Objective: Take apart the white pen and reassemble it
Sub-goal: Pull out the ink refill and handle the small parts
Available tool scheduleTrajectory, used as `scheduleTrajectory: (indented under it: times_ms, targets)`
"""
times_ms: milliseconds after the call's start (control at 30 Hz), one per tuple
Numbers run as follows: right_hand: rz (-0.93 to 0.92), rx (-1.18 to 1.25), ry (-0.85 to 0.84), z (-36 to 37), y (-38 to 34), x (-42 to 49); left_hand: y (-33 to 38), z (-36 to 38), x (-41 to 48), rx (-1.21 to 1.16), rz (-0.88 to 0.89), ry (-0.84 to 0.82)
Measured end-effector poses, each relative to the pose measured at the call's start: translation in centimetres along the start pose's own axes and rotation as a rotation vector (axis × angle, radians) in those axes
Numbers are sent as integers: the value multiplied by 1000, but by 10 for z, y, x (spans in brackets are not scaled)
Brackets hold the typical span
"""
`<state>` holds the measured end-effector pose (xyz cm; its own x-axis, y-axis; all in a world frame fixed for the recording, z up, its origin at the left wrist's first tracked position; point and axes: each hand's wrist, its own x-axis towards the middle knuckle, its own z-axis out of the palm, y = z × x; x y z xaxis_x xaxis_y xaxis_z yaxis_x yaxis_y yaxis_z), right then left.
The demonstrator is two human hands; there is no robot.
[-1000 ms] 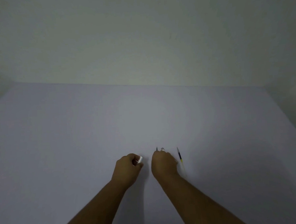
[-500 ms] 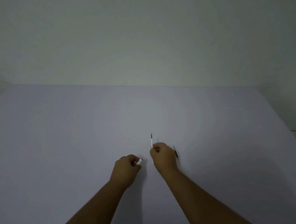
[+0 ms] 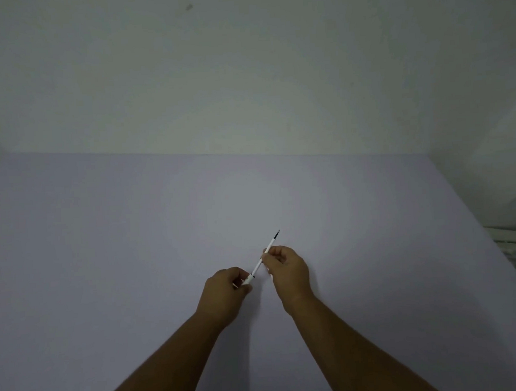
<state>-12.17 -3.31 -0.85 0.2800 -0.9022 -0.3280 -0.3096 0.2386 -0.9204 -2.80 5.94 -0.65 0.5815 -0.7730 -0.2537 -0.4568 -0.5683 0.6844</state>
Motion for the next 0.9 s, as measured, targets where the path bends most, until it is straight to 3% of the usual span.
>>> scheduleTrajectory:
  times_ms: [200,367,600,733,800,900]
  targets:
    - [-5,-25,-140,-10,5,-5,13,2,-2,-44,48,10]
    - [-22,103,-27,-23,-8,9,19,4,-1,-51,65,-2]
    - [-80,-51,-208,-29,-10,20,25,6,6,-88,48,-35]
    - [-101,-86,-176,-34,-11,31,21,6,10,-100,36,-30]
    - [-117,-257,-83,-38,-9,41,18,5,12,-123,20,-28]
    - [-202,-813,-119,-40,2,51,13,4,13,-178,0,-47]
